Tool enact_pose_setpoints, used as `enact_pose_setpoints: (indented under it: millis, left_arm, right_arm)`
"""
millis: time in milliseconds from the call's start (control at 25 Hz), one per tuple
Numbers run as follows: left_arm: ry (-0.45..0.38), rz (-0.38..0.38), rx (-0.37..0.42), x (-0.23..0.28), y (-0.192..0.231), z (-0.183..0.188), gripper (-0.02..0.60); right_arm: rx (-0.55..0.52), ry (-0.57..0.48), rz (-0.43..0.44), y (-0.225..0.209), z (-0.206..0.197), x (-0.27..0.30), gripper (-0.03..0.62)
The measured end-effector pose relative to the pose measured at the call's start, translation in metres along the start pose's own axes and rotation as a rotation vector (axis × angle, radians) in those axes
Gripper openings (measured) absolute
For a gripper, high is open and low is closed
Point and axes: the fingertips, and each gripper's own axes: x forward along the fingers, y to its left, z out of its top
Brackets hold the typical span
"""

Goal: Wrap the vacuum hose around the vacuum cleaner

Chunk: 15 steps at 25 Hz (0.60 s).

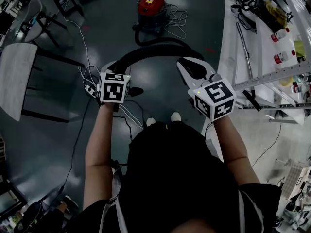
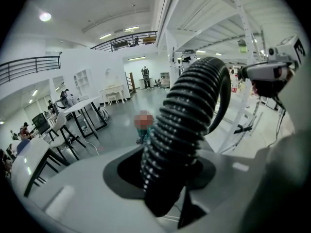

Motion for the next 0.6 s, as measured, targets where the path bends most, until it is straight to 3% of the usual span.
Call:
enact_pose_setpoints:
  millis: [360, 600]
  left_arm:
    - [0.003, -0.032, 0.068, 0.005, 0.026, 0.025, 0.172]
    - [-0.011, -0.046, 0.115, 0.006, 0.035, 0.041, 0.170]
  right_arm:
    - [-0.126, 0.016, -0.038, -0.002, 0.030, 0.020, 0.161]
    - [-0.251, 0.022, -0.044, 0.004, 0.046, 0.046, 0.211]
